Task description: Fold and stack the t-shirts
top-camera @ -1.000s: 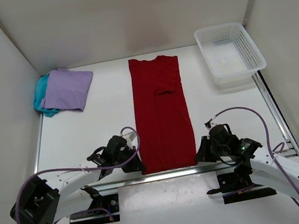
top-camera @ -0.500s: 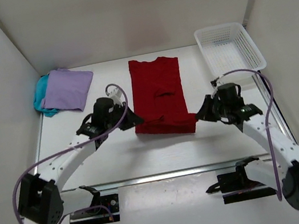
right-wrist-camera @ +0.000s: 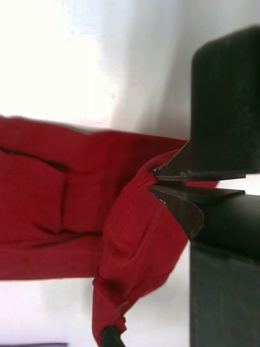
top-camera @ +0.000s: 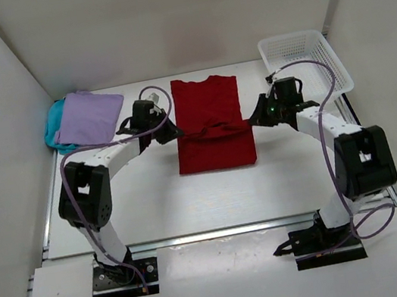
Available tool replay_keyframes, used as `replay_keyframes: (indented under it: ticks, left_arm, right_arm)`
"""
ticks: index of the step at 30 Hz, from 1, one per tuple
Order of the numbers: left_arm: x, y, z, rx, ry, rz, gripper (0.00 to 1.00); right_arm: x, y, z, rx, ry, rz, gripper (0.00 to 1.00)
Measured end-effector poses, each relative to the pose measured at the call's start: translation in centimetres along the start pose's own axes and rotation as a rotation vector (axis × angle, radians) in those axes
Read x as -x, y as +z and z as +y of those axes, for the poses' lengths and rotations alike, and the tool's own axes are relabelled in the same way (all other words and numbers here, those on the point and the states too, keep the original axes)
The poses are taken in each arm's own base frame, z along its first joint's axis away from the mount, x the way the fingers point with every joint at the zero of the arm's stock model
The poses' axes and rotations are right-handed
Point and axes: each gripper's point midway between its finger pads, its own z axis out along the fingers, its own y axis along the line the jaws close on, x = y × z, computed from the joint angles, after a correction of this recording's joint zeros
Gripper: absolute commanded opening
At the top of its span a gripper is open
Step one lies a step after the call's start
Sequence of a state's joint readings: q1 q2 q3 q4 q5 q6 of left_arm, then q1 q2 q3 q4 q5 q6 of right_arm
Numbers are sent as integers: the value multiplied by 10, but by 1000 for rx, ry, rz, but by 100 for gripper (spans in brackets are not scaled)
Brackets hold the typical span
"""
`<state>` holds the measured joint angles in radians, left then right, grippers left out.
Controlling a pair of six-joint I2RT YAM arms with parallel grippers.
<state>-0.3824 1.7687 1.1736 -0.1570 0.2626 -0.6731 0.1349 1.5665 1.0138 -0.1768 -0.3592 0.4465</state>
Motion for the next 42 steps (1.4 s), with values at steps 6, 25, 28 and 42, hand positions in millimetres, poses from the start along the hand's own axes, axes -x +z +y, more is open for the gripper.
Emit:
replay_keyframes:
  ticks: [6, 25, 28, 42]
  left_arm:
    - [21, 33, 6, 15, -2, -10, 8]
    - [51, 23, -13, -104, -91, -163, 35]
    - [16, 13, -36, -169, -72, -151, 35]
    - [-110, 17, 26, -85, -153, 22, 32]
  right_arm:
    - [12, 42, -17, 3, 28, 22, 0]
    - [55, 40, 11, 1, -54, -120, 3]
    - [49, 29, 48, 46, -133, -154, 0]
    - [-108, 46, 24, 30, -88, 112, 0]
